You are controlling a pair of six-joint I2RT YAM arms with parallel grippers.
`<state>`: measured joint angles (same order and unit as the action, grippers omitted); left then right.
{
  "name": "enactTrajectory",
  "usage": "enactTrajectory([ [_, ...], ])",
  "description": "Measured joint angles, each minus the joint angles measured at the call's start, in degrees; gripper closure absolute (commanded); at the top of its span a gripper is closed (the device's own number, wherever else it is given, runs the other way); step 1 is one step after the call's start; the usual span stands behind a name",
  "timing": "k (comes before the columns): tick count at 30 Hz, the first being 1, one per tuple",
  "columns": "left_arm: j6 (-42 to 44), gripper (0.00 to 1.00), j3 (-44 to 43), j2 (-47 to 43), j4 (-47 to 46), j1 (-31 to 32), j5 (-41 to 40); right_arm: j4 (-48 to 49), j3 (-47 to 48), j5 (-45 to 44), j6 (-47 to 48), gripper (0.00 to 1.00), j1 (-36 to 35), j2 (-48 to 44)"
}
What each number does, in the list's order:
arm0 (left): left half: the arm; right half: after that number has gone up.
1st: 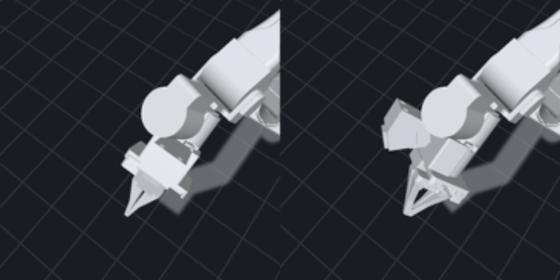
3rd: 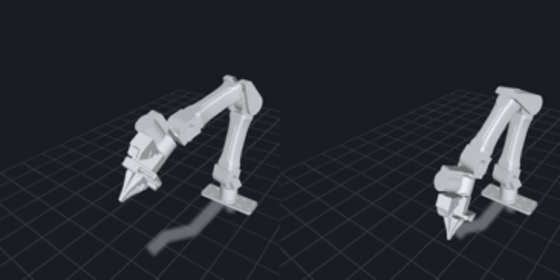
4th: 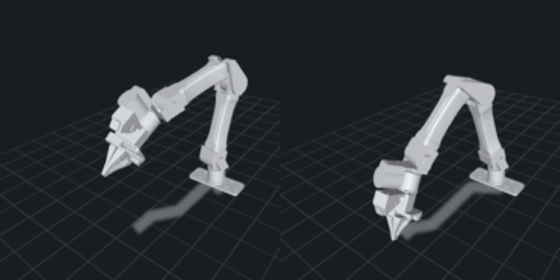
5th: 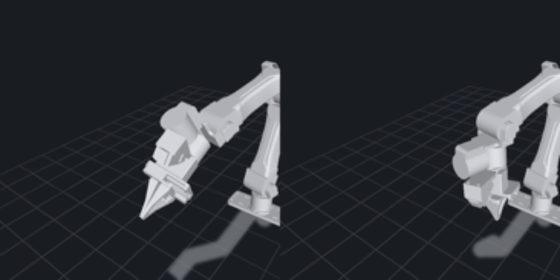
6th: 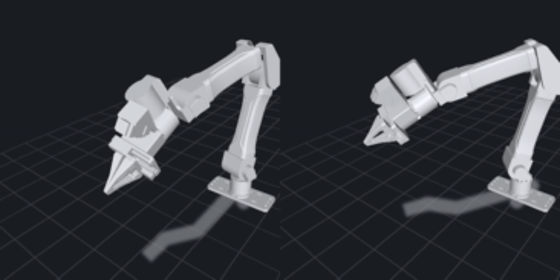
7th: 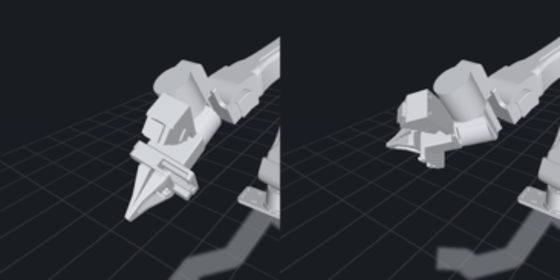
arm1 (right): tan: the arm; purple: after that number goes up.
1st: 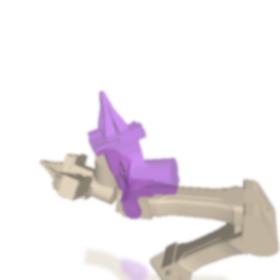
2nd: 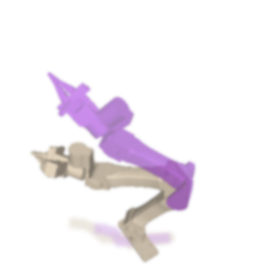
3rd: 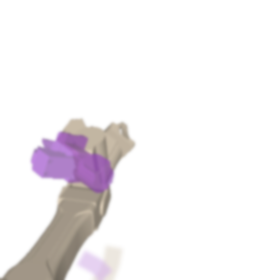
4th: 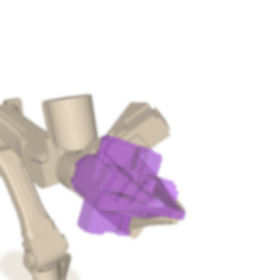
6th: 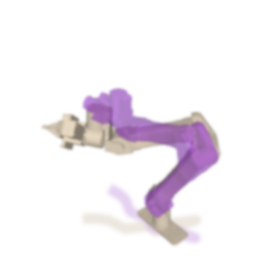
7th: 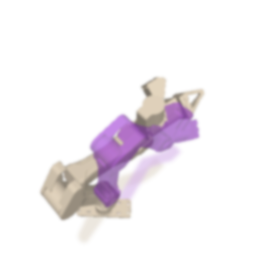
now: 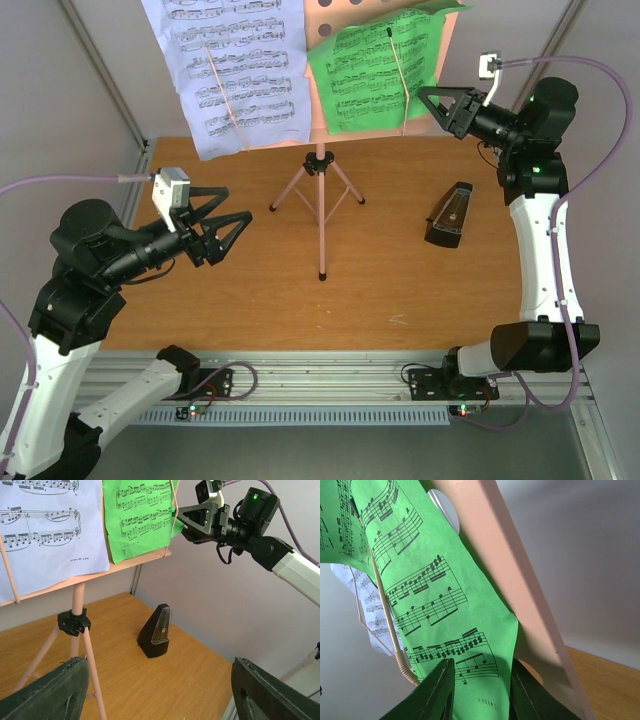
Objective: Pack up the instrument practice props
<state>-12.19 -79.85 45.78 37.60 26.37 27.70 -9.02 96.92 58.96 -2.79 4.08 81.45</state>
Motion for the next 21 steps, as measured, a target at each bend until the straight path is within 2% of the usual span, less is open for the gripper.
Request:
enactTrajectory([
  [6,0.2,0.21,0.0,0.0,0.0,0.0,0.0,2.0,-0.8,1.0,-0.2,0.73,0.0,-0.1],
  [13,0.7,0.21,0.0,0.0,0.5,0.0,-0.1,5.7,-7.4,3.0,-0.5,0.72,0.0,-2.1],
  [21,0.7,0.21,0.0,0.0,0.9,0.0,-0.1,10.0,-7.6,3.6,-2.7,0.71,0.0,-2.0],
])
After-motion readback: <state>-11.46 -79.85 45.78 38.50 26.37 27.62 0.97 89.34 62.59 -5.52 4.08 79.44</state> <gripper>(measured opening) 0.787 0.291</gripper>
